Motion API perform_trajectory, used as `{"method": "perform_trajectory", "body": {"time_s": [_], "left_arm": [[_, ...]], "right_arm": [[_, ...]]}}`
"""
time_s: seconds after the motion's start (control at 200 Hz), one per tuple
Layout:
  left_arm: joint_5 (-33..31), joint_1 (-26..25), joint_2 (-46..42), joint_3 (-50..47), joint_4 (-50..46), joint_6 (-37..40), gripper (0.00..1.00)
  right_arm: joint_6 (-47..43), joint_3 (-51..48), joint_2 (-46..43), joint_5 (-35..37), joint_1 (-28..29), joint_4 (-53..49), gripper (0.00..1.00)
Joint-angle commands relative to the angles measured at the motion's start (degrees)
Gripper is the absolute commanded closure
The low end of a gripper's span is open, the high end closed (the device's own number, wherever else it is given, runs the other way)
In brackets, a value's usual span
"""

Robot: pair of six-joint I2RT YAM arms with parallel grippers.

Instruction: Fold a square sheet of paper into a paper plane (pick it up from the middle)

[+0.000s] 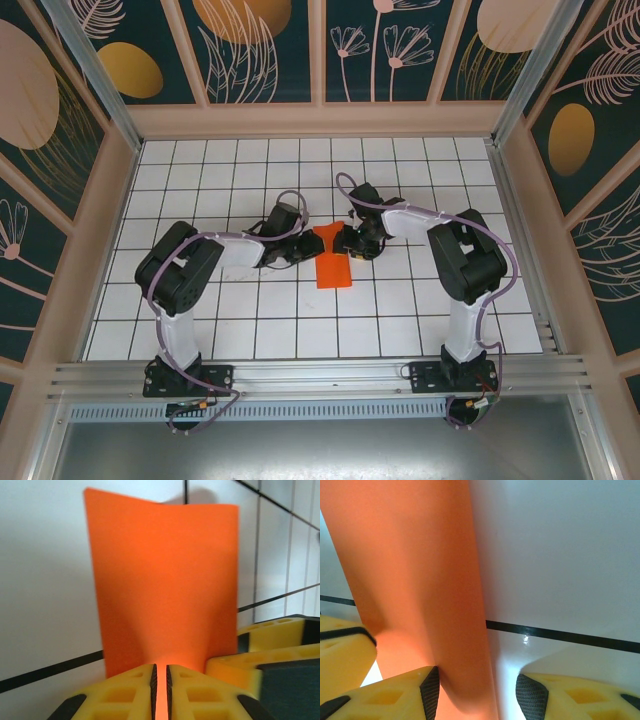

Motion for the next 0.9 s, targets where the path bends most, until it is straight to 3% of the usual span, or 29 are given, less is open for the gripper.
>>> {"method": "perform_trajectory", "body": {"time_s": [0.0,0.35,0.53,0.711,0.816,0.896], "left_arm": [[-0.95,-0.42,0.73,1.43,-3.24,-0.50,0.84],[-4.13,-0.53,3.91,1.17,-10.97,-0.72,0.90],[-6.95,-0.47,4.99,0.43,-13.62,0.55,0.92],[-8.22,-0.53,5.21,-0.83,-13.69,1.19,0.94],[-8.33,-0.49,5.39,-1.03,-13.28,1.50,0.95],[-8.39,-0.51,5.75,-1.06,-13.19,1.57,0.97]], "right_arm": [[-1.14,-5.93,13.71,12.15,0.33,2.74,0.46],[-1.82,-6.45,8.57,7.72,0.07,3.46,0.46],[-1.03,-5.68,-2.64,2.73,-1.88,3.41,0.43],[0.40,-4.62,-14.05,3.45,-3.73,2.52,0.37],[0.14,-6.09,-18.49,2.99,-4.88,4.94,0.40],[0.19,-6.55,-18.91,-0.70,-4.82,7.00,0.48]]}}
